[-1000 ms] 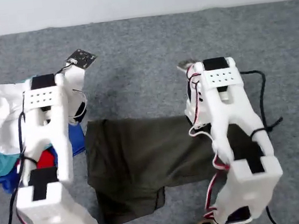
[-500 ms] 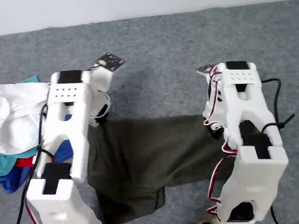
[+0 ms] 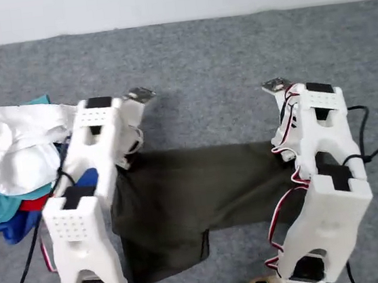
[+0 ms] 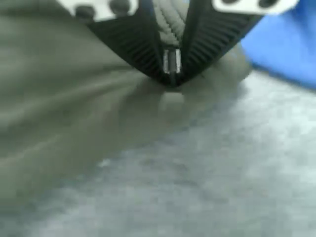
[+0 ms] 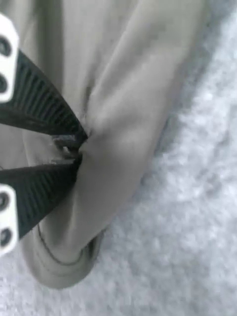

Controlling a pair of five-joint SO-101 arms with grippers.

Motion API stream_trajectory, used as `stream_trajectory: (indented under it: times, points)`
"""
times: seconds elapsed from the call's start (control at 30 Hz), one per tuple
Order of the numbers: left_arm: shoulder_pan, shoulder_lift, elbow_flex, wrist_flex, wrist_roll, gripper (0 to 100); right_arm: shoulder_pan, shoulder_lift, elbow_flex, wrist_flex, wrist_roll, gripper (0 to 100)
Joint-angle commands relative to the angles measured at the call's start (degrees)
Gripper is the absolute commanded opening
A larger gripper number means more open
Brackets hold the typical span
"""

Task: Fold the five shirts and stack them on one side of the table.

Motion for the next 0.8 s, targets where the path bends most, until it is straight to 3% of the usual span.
stream_trajectory:
  times: [0.0,0.2,0.43,0.57,0.77]
  points:
    - [-3.87,-0.88,-4.70,-0.97,-0.26,1,1.19,0.22,-5.80,-3.03,0.62,5.4]
    - [-2.90,-4.31,-4.97,2.99,-1.93,1,0.13,0.40,-16.62,2.42,0.62,5.4]
    - [-2.55,-17.58,-4.97,9.23,-1.85,1,-4.70,-1.89,-24.79,18.59,0.26,5.4]
    - [-2.46,-24.79,-4.97,11.34,-1.67,1,-7.96,-3.47,-24.79,25.54,0.18,5.4]
    - [-2.81,-29.98,-2.42,15.12,-1.67,2,-8.22,-10.95,-14.07,26.07,-2.20,5.4]
